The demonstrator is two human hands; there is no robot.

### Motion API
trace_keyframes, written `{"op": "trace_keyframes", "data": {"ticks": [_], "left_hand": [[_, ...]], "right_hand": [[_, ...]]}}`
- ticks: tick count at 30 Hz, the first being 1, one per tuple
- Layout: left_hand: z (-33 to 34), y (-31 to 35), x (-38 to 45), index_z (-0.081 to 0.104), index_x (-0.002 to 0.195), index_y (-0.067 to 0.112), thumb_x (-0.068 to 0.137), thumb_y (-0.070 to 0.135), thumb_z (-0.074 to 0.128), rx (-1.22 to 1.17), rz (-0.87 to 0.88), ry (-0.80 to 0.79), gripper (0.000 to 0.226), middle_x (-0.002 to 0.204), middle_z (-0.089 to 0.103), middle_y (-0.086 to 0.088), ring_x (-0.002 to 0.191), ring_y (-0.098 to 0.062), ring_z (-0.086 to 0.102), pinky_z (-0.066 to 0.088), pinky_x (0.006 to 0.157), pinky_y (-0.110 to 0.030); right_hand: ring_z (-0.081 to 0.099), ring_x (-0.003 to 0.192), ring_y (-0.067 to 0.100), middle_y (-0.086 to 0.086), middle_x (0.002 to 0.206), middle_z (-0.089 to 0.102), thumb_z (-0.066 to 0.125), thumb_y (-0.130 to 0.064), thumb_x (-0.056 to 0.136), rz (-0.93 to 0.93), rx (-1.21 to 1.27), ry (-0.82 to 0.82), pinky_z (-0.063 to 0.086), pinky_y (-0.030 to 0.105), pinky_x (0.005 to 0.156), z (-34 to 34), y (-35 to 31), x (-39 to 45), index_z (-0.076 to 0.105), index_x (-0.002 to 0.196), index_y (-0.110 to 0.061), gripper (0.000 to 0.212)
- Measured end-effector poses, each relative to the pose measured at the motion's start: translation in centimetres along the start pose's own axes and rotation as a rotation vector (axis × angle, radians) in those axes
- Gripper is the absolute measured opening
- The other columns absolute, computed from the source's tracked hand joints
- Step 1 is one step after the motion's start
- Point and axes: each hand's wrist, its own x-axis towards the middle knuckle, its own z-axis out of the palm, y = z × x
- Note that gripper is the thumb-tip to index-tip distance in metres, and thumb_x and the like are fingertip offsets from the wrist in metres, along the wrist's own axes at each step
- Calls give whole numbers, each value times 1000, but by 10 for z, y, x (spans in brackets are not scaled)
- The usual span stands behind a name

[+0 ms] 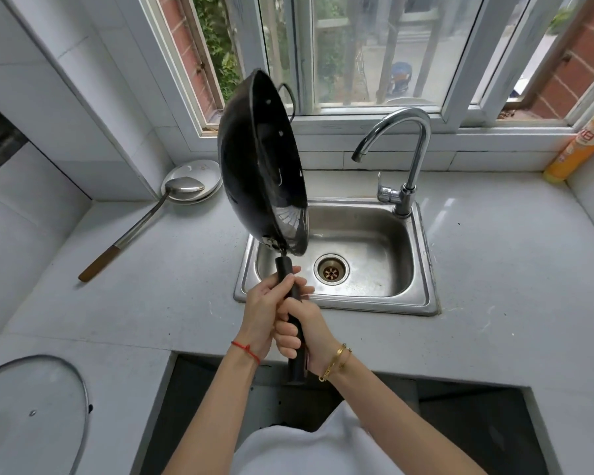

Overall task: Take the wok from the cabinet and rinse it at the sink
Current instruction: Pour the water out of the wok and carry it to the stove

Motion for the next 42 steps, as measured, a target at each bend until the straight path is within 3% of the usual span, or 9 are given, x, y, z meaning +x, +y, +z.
{"op": "trace_keyframes", "data": {"ticks": [3,8,15,19,24,28,35,39,42], "left_hand": [[-18,2,-1,66,117,7,99,21,51,73,-15,-47,27,109,72,-18,101,-26,71,57,78,-27],[-44,0,-1,65,116,8,99,19,52,147,-37,-111,24,108,75,-12,106,-25,70,53,93,-36],[-71,5,-8,61,121,3,98,11,54,128,-37,-134,26,111,73,-15,106,-26,70,56,85,-28],[-81,20,-15,65,111,6,97,10,54,154,33,-155,18,107,73,-16,99,-24,72,57,78,-23],[-85,34,-27,61,119,2,97,9,54,82,98,-229,25,101,70,-16,97,-25,71,57,83,-29],[-82,42,-39,63,115,6,97,9,53,50,143,-352,20,91,72,-10,96,-25,68,54,86,-32],[-55,50,-59,58,124,0,97,8,53,88,217,-535,28,100,67,-19,98,-24,68,54,86,-28],[-31,43,-70,57,126,-1,98,8,53,102,188,-628,29,98,67,-18,94,-24,68,55,83,-27],[-10,32,-80,59,122,-2,95,12,57,113,153,-711,30,95,68,-15,93,-24,67,56,86,-31]], "right_hand": [[36,32,14,2,44,36,48,-7,91,-99,-197,88,34,19,34,5,11,0,44,59,-12,32],[47,33,16,4,47,50,51,-5,93,-261,-515,234,43,23,35,18,29,5,52,72,-5,20],[53,37,13,3,53,55,57,-9,91,-358,-742,355,44,23,36,43,48,8,57,72,-11,19],[55,39,19,10,55,58,59,-16,90,-446,-818,417,45,27,38,63,49,5,57,68,-13,22],[55,35,15,5,51,58,62,-15,89,-542,-829,487,42,22,35,82,49,-8,57,67,-9,24],[55,34,13,4,52,59,62,-12,90,-613,-790,533,43,21,35,91,50,-26,57,70,-11,20],[56,37,15,3,52,58,58,-10,94,-660,-623,539,46,24,37,92,43,-69,58,78,-6,16],[56,37,22,10,52,59,57,-6,92,-691,-508,619,47,26,36,83,46,-92,59,77,5,19],[51,33,19,9,50,56,55,-7,93,-712,-470,695,41,23,34,70,50,-113,57,72,2,23]]}}
